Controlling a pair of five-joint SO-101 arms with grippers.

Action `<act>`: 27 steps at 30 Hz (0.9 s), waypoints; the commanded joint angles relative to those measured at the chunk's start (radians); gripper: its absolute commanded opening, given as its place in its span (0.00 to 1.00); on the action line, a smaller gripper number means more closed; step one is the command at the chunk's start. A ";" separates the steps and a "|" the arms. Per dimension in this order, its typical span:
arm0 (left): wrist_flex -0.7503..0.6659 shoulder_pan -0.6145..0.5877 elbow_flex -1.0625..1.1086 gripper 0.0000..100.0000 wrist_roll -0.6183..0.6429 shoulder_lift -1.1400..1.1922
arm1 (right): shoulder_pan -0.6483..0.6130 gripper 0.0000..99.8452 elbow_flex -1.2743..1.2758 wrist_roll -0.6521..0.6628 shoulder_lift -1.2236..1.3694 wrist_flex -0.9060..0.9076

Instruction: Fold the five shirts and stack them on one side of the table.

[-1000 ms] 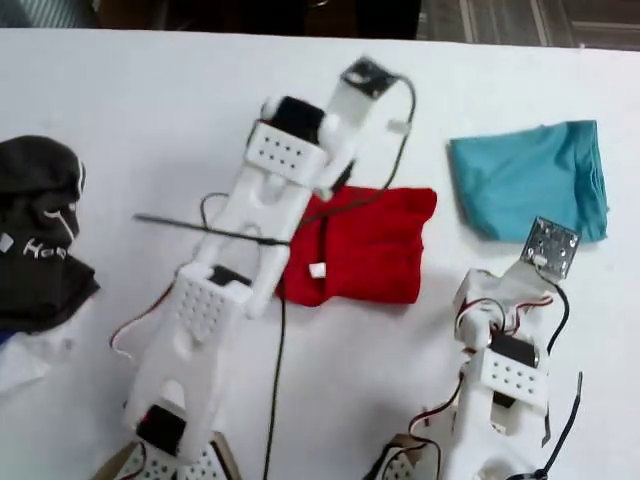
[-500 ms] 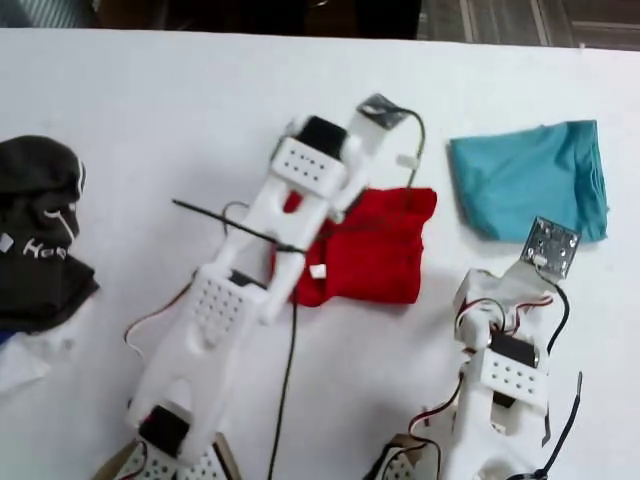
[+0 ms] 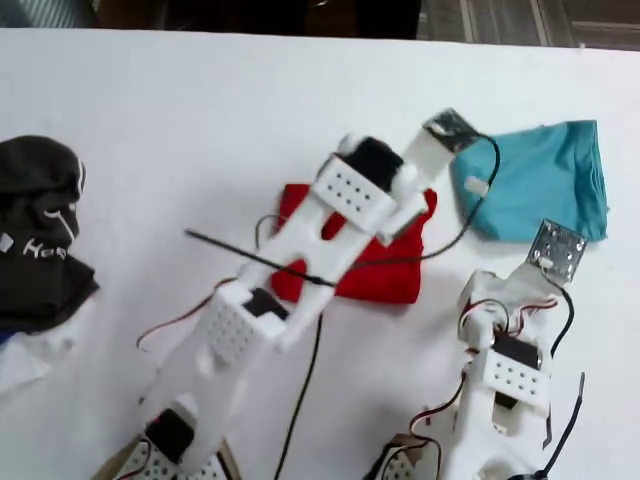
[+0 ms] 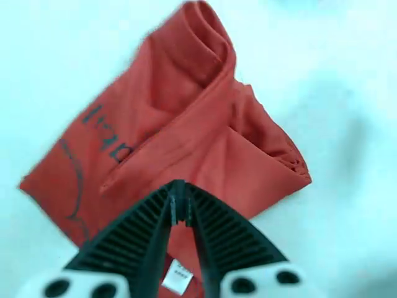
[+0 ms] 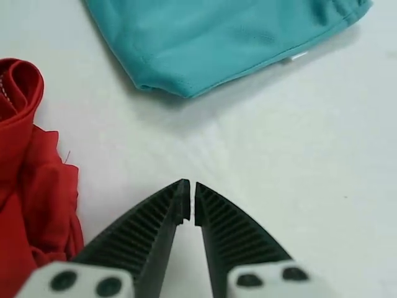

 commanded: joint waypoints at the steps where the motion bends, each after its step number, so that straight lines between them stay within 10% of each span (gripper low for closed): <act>1: 0.012 -0.054 -0.010 0.03 0.005 -0.095 | 0.004 0.02 -0.009 -0.008 -0.035 -0.022; 27: 0.015 -0.141 -0.010 0.03 0.069 0.129 | 0.013 0.02 -0.011 -0.008 -0.035 -0.028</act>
